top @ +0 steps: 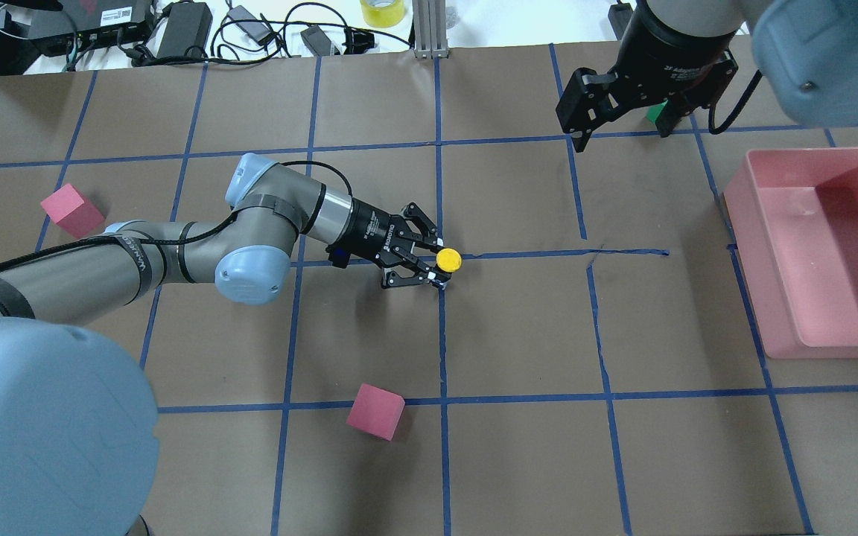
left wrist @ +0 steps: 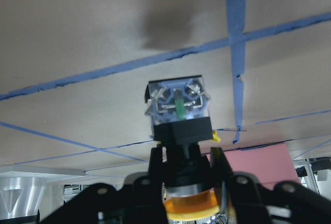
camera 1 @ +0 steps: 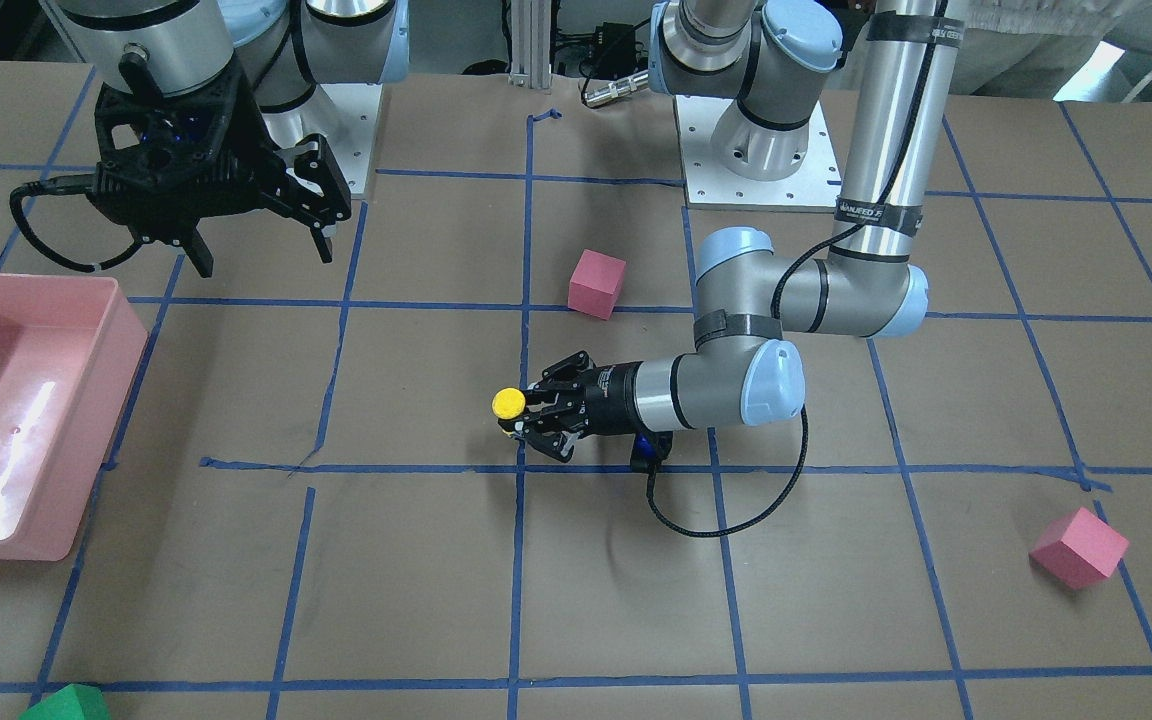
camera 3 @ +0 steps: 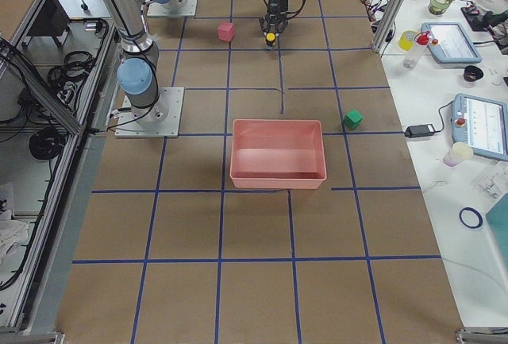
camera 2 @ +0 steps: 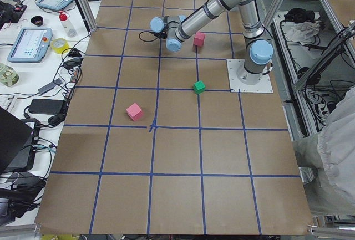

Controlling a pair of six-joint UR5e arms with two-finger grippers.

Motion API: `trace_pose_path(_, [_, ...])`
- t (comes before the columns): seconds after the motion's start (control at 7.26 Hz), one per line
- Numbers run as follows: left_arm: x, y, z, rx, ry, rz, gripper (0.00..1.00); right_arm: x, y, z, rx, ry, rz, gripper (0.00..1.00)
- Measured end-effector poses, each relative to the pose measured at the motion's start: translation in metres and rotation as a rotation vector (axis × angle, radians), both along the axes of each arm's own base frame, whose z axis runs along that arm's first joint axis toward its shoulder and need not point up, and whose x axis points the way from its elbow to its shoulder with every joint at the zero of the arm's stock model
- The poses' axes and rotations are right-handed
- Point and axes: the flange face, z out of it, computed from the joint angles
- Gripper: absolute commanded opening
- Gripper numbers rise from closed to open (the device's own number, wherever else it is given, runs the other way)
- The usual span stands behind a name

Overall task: Align button upright
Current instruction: 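Set the button down upright and open the left gripper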

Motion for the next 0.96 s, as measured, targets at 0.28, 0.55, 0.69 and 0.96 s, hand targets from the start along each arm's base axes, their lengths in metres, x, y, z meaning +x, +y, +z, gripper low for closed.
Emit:
trace_pose_path(0.28, [0.005,-0.001,-0.006,0.01,-0.009,0.007,0.61,0.0,0.001,-0.003,0.005,-0.001,0.0,1.0])
trace_pose_path(0.55, [0.021,-0.007,-0.007,0.009,-0.025,0.03,1.0,0.0,0.001,-0.005,0.009,-0.002,0.0,1.0])
trace_pose_path(0.69, [0.025,-0.008,-0.007,0.007,-0.029,0.035,1.0,0.0,0.001,-0.005,0.01,-0.002,0.0,1.0])
trace_pose_path(0.96, [0.033,-0.016,0.003,-0.028,-0.059,0.037,1.0,0.0,0.001,-0.006,0.011,-0.002,0.0,1.0])
